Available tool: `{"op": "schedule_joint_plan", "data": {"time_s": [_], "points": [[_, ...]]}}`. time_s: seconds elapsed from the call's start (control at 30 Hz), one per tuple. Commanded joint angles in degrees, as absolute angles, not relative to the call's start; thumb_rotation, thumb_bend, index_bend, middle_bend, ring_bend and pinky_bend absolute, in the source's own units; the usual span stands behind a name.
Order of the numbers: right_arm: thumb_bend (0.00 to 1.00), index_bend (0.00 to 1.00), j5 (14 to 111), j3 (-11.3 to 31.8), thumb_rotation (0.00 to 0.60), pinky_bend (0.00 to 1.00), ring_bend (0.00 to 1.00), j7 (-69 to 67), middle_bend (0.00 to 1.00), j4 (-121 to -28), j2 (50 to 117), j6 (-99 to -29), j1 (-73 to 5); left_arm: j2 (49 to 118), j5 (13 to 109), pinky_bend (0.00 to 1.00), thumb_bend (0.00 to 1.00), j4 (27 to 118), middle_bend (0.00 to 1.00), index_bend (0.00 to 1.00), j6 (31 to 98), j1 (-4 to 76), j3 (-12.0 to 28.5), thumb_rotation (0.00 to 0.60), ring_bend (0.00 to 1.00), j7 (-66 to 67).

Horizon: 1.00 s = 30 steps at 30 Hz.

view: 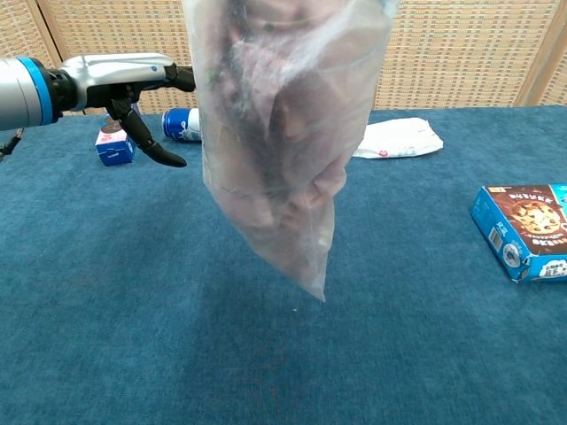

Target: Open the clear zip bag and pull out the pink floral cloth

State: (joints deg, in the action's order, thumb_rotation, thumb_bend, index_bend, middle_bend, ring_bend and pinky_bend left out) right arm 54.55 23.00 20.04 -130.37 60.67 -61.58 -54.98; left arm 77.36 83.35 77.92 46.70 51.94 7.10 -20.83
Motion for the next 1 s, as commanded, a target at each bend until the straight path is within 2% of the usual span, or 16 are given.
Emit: {"op": "schedule_joint_plan", "data": {"time_s": [0.03,0.4,0.67,1.0], "points": [[0.82,0.79,54.03,22.82,0.6,0.23,0.42,20.24,0.52,-130.01,61.09,-61.73,-55.33,77.84,83.41,0.0,0.21,78.04,0.0,0.3,46.25,52.14,6.87,0.6,0.0,-21.22],[0.82,0.79,53.22,22.77,0.6,0.23,0.43,19.85,0.52,-129.28,61.65,-61.79,-56.15,79.19,83.96,0.0,0.21,76.81,0.0,0.3,46.47,52.24,6.35,0.6,0.0,-21.24],[0.82,0.79,53.23,22.43,0.6,0.23,0.42,19.58,0.52,-129.08,62.05,-61.69,-56.64,81.31,83.84,0.0,0.25,76.16,0.0,0.31,45.36,53.29,6.45,0.6,0.0,-21.24],[0.82,0.79,52.51,22.57,0.6,0.23,0.42,19.8,0.52,-129.2,62.31,-62.04,-57.32,82.89,82.93,0.0,0.27,76.31,0.0,0.39,44.65,53.91,6.79,0.6,0.0,-20.43]]}}
